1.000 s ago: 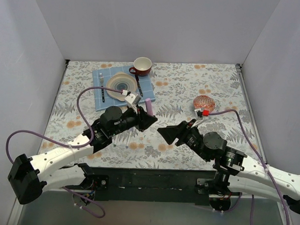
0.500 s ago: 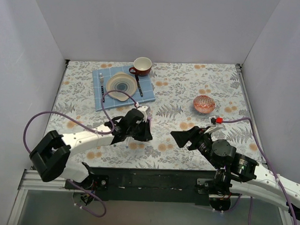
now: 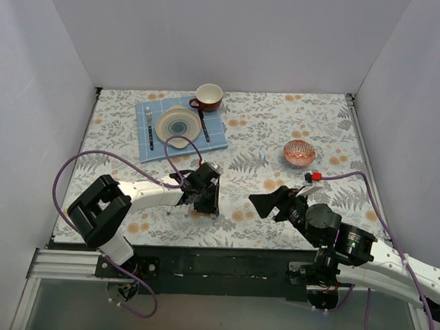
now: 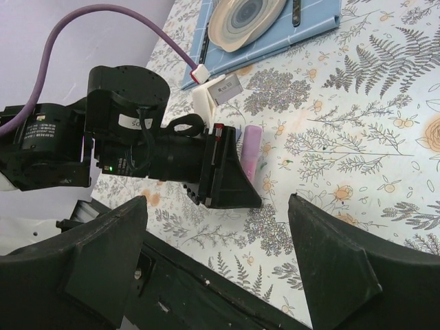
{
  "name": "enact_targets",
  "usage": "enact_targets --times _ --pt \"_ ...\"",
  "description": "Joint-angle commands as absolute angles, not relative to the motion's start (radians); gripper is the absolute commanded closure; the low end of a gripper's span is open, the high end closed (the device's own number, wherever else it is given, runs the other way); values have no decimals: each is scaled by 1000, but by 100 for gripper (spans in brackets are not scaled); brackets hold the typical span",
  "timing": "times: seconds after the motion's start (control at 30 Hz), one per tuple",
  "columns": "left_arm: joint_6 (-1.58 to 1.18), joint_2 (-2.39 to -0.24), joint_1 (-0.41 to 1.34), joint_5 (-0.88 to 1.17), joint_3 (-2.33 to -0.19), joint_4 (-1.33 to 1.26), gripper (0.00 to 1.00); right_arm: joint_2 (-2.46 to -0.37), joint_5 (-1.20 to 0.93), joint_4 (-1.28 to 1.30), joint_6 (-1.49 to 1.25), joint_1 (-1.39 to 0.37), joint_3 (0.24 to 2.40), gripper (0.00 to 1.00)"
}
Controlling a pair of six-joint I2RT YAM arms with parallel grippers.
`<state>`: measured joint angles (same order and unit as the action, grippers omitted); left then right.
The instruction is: Insert the pens into the pen caps
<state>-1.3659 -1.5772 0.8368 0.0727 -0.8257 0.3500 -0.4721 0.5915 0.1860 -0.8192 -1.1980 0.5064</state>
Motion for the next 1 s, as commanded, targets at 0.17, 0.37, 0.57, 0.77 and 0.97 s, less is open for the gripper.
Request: enact_targets --times 0.17,0.37,0.57,0.77,0.97 --pt "-1374 -1473 839 46 -853 463 64 -492 597 161 -801 -1200 541 11" --pt "-1381 -1422 839 14 -879 454 58 -551 557 166 -795 -1200 561 11" --pt "-1202 -1266 839 -17 -969 327 48 -595 561 202 -799 -1200 572 4" --pt "-1075 -1042 839 36 -885 105 11 -635 636 320 -781 -1200 672 2" --pt "-1058 -856 839 15 -738 -26 2 -649 747 433 -733 -1200 756 2"
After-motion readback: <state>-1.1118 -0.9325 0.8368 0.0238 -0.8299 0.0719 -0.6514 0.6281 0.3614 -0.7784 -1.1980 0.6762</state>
